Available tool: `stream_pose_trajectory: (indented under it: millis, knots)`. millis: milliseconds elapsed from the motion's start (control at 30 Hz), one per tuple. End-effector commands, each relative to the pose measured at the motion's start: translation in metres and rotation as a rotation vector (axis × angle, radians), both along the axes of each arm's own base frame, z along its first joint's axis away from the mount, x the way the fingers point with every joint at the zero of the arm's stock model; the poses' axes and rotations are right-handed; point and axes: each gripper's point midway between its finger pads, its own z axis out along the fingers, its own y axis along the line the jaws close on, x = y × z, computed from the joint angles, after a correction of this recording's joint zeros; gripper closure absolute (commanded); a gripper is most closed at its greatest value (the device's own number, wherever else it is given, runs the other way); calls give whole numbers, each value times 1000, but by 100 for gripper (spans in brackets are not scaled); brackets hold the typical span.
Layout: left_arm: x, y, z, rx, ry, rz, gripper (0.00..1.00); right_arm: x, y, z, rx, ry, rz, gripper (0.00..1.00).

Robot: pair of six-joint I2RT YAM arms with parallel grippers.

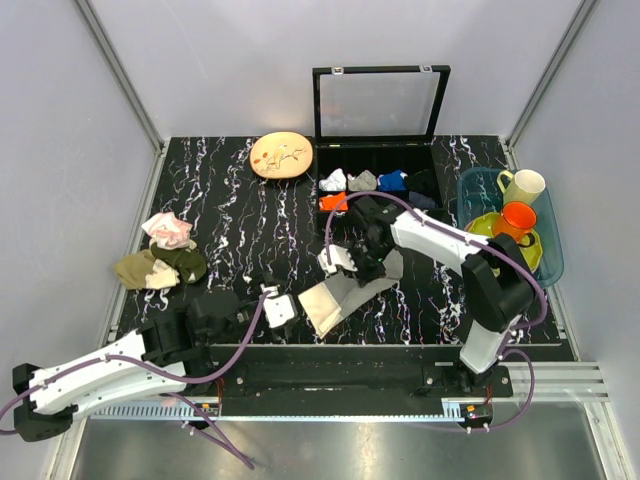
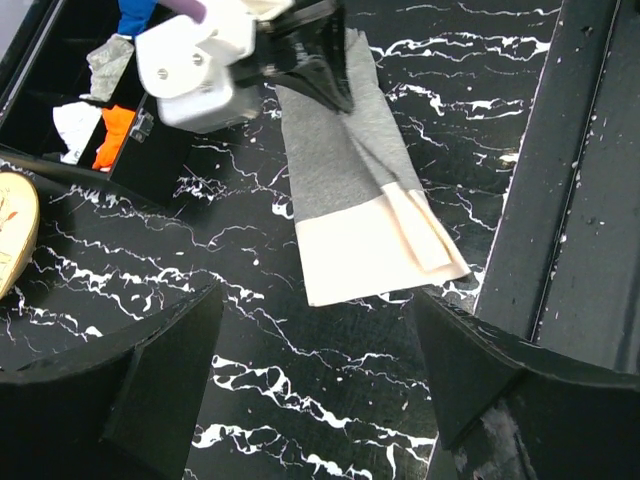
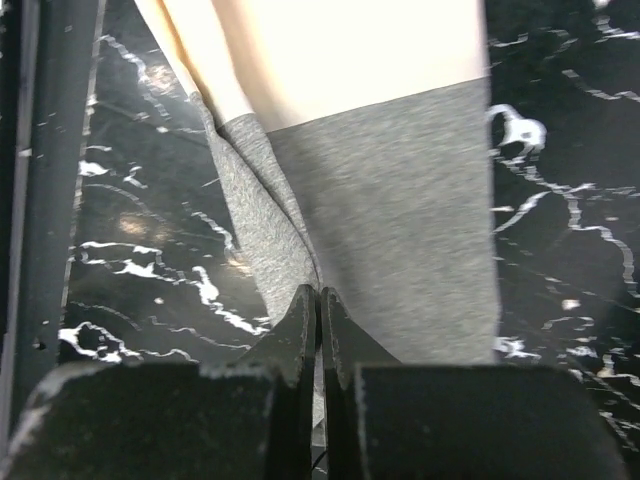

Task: Roll the underwear
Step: Fold the underwear at the center of the board.

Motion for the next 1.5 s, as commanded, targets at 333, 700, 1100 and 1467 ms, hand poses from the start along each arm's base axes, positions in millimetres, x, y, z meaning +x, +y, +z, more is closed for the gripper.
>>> stream_pose_trajectory:
  millis: [333,700,1100,1467]
  knots:
    - [1,4,7,-22,-3,25,17,50,29,-8,-61,-5,-79,99]
    - [-1,-1,-1,3,21,7,17,71,32,-24,-114,-33,-154,98]
    - [-3,-6,-9,22,45,-10,16,84,32,-24,-111,-64,-230,85]
    - [26,-13,-21,30,193,183,8,125,28,42,36,-162,-510,56]
